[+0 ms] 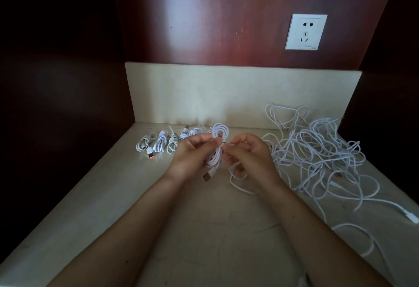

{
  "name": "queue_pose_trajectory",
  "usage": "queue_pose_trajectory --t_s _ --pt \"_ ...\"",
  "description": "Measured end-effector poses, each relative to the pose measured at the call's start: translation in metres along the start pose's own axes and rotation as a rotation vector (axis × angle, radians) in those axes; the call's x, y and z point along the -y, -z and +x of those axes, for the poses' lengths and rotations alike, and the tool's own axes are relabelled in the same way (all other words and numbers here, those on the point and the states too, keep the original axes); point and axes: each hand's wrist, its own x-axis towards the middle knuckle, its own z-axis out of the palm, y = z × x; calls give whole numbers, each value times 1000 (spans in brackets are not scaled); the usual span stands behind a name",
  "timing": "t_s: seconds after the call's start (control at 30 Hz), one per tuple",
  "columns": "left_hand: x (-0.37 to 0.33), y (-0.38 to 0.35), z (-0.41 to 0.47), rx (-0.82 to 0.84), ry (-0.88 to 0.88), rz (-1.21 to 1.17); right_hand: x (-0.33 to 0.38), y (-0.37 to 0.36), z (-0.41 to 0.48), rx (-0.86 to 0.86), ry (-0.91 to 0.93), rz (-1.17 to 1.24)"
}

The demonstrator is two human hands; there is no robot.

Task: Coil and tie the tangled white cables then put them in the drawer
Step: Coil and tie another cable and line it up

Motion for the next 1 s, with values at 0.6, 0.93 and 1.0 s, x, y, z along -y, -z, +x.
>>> queue_pose_trajectory --t_s 0.6,0.93,1.0 --pt "-10 6 2 -26 126 -166 -7 -3 3 69 -33 328" --pt "0 -2 0 -70 81 -8 -17 -2 4 47 212 -42" --pt "1 -1 1 -69 86 9 -17 -1 4 39 221 -52"
